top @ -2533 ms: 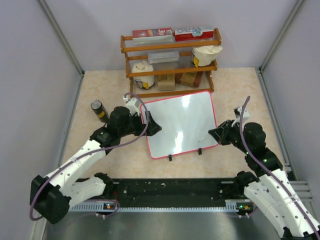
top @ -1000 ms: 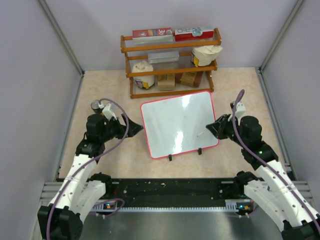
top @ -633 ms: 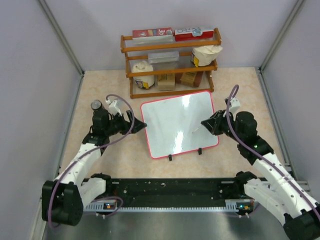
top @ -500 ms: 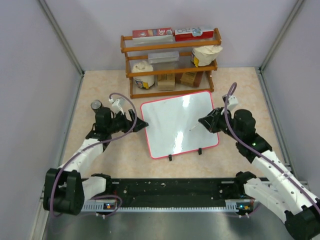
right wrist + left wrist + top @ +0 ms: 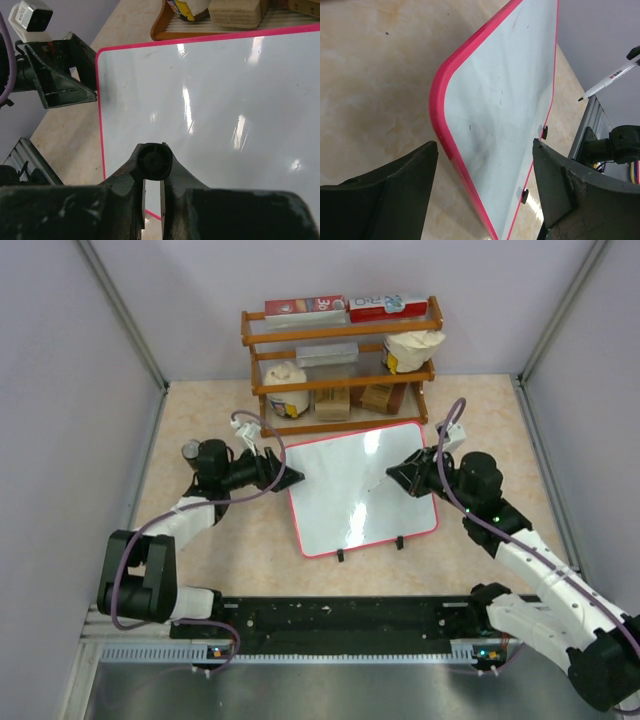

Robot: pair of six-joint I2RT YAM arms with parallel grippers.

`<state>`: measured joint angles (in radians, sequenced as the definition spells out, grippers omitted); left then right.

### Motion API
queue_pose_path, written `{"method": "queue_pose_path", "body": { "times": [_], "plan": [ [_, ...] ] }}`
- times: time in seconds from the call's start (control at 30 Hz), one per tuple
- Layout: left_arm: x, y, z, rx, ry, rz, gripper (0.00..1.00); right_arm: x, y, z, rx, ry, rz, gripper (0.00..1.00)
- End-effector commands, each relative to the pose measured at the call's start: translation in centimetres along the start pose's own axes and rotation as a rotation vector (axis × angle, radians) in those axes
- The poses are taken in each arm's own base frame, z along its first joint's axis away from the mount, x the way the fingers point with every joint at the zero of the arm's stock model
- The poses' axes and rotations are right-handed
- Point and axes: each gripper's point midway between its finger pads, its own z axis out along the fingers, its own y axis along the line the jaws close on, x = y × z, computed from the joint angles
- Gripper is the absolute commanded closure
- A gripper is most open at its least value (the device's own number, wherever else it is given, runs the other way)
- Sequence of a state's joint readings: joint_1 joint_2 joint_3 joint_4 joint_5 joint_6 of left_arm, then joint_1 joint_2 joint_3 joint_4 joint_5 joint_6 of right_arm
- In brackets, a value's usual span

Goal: Write a sentence on the whiteboard
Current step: Hold the whiteboard at the center of the board, then write a sentence on the whiteboard.

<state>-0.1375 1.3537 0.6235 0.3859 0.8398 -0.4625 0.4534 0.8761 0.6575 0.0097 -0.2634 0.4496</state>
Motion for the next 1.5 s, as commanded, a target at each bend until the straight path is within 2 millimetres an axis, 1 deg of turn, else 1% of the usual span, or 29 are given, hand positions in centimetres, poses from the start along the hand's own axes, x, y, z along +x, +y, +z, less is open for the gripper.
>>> {"method": "queue_pose_path", "body": {
  "times": [0.0,0.07,0.1,0.2,0.27,0.3,0.37,0.4,0.47,0.5,0.53,0.57,0.63,0.67,0.73,0.77,0.8,0.87,0.9,0.97,1.0,1.03,1.1,1.17,1.23,1.33,1.4,1.43,1.47],
  "plan": [
    [-2.4,-2.0,0.3,0.141,-0.030,0.159,0.25,-4.3,3.8,0.4,-0.142,-0.120,-0.054,1.00],
    [-1.8,-2.3,0.3,0.184,-0.002,0.169,0.32,-4.5,4.3,0.6,-0.161,-0.124,-0.059,1.00],
    [-1.4,-2.1,0.4,0.192,0.008,0.172,0.36,-4.8,4.7,0.8,-0.175,-0.130,-0.068,1.00],
    [-0.7,-2.0,0.4,0.217,0.001,0.186,0.37,-5.2,5.4,1.4,-0.206,-0.131,-0.079,1.00],
    [-0.3,-2.3,0.3,0.252,0.008,0.178,0.37,-5.3,6.2,1.7,-0.237,-0.128,-0.086,1.00],
    [-0.1,-2.1,0.4,0.257,0.013,0.171,0.41,-5.7,6.6,1.8,-0.251,-0.134,-0.090,1.00],
    [0.1,-2.1,0.4,0.272,0.015,0.171,0.44,-5.5,7.2,2.4,-0.275,-0.127,-0.095,1.00],
    [0.5,-2.0,0.3,0.284,0.023,0.162,0.47,-5.8,7.5,2.6,-0.284,-0.132,-0.102,1.00],
    [0.5,-2.1,0.1,0.295,0.012,0.166,0.49,-5.6,8.1,3.3,-0.300,-0.125,-0.109,1.00],
    [0.6,-2.1,0.0,0.299,0.015,0.162,0.51,-5.9,8.4,3.4,-0.306,-0.131,-0.116,1.00],
    [0.6,-2.0,0.0,0.299,0.013,0.163,0.55,-5.7,8.4,3.8,-0.305,-0.127,-0.116,1.00],
    [0.5,-2.1,0.0,0.302,0.015,0.160,0.57,-5.9,8.8,4.0,-0.315,-0.141,-0.119,1.00],
    [0.5,-2.1,0.0,0.305,0.015,0.162,0.60,-6.2,9.1,4.4,-0.314,-0.153,-0.134,1.00],
    [0.6,-2.1,-0.1,0.308,0.019,0.160,0.64,-6.1,8.8,4.9,-0.296,-0.150,-0.138,1.00],
    [0.6,-2.1,-0.1,0.313,0.022,0.159,0.69,-6.3,9.6,5.3,-0.303,-0.155,-0.165,1.00],
    [0.7,-2.2,-0.1,0.316,0.025,0.153,0.74,-6.3,9.3,5.7,-0.289,-0.159,-0.170,1.00],
    [0.7,-2.1,-0.1,0.317,0.025,0.153,0.78,-6.6,9.8,5.8,-0.297,-0.176,-0.181,1.00],
    [0.7,-2.1,-0.1,0.322,0.030,0.149,0.85,-6.8,9.8,6.1,-0.279,-0.197,-0.198,1.00],
    [0.8,-2.0,0.0,0.322,0.033,0.145,0.92,-6.9,10.1,6.2,-0.277,-0.209,-0.205,1.00],
    [0.9,-1.9,0.1,0.328,0.040,0.133,0.99,-7.2,9.8,6.5,-0.242,-0.236,-0.225,1.00],
    [0.8,-2.0,0.1,0.336,0.042,0.135,1.00,-7.0,10.1,6.7,-0.244,-0.247,-0.228,1.00],
    [0.9,-2.1,0.1,0.340,0.045,0.132,1.00,-7.3,9.8,6.8,-0.219,-0.271,-0.226,1.00],
    [0.9,-1.9,0.0,0.330,0.040,0.134,1.00,-6.9,9.4,7.1,-0.201,-0.285,-0.235,1.00],
    [1.1,-1.7,0.1,0.320,0.044,0.133,1.00,-7.0,9.5,7.3,-0.183,-0.305,-0.251,1.00],
    [1.1,-1.5,0.1,0.313,0.044,0.132,1.00,-6.7,10.0,7.6,-0.178,-0.318,-0.262,1.00],
    [1.3,-1.1,0.2,0.296,0.046,0.131,1.00,-6.0,9.9,8.5,-0.141,-0.318,-0.294,1.00],
    [1.5,-0.9,0.1,0.289,0.051,0.120,1.00,-5.6,10.6,8.8,-0.138,-0.314,-0.319,1.00],
    [1.5,-1.0,0.1,0.291,0.050,0.121,1.00,-5.6,10.6,8.9,-0.124,-0.319,-0.325,1.00],
    [1.6,-0.9,0.1,0.290,0.051,0.122,1.00,-5.1,11.0,9.1,-0.126,-0.316,-0.341,1.00]
  ]
}}
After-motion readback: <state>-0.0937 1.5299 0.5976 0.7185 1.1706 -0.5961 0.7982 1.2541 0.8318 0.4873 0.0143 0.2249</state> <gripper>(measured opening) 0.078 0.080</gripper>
